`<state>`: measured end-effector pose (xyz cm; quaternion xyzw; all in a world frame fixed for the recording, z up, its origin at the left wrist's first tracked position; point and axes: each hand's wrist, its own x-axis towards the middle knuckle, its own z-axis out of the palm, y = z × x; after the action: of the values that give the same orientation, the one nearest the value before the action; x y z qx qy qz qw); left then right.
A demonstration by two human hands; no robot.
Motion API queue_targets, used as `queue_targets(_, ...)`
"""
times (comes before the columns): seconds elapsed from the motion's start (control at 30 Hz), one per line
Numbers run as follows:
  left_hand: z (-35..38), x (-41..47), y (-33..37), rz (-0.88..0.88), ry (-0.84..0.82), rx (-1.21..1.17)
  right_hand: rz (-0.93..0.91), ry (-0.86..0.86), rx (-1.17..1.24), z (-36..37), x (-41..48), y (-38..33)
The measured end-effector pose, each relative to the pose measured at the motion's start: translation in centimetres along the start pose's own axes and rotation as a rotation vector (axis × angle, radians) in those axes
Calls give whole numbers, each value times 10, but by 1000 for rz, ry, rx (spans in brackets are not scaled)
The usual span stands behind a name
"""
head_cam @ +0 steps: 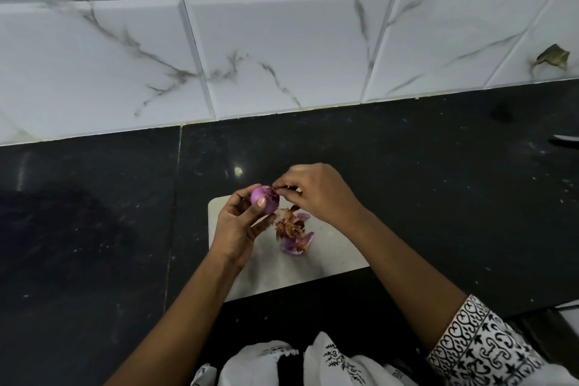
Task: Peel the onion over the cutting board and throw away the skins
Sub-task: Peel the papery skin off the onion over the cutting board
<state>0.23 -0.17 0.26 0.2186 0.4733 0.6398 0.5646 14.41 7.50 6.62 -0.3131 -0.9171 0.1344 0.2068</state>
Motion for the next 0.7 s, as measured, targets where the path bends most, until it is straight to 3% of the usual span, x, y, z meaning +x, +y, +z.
queue_targets(0.1, 0, 2, 2, 9, 8, 61, -174, -144, -290, -2, 5, 1)
queue_targets(0.23, -2, 2, 2, 11, 0, 105, -271, -188, -356, 0, 8, -1)
queue_targets(0.37, -4, 0, 2, 36, -18, 146, -161, -41, -144, 11, 3, 1)
queue_targets(0.53, -5, -2, 3, 152, -30, 206, 13, 26, 49, 18, 2, 1)
queue_targets(0.7, -6, -3, 5, 415, -42, 457, 73, 2, -10, 18, 3, -3)
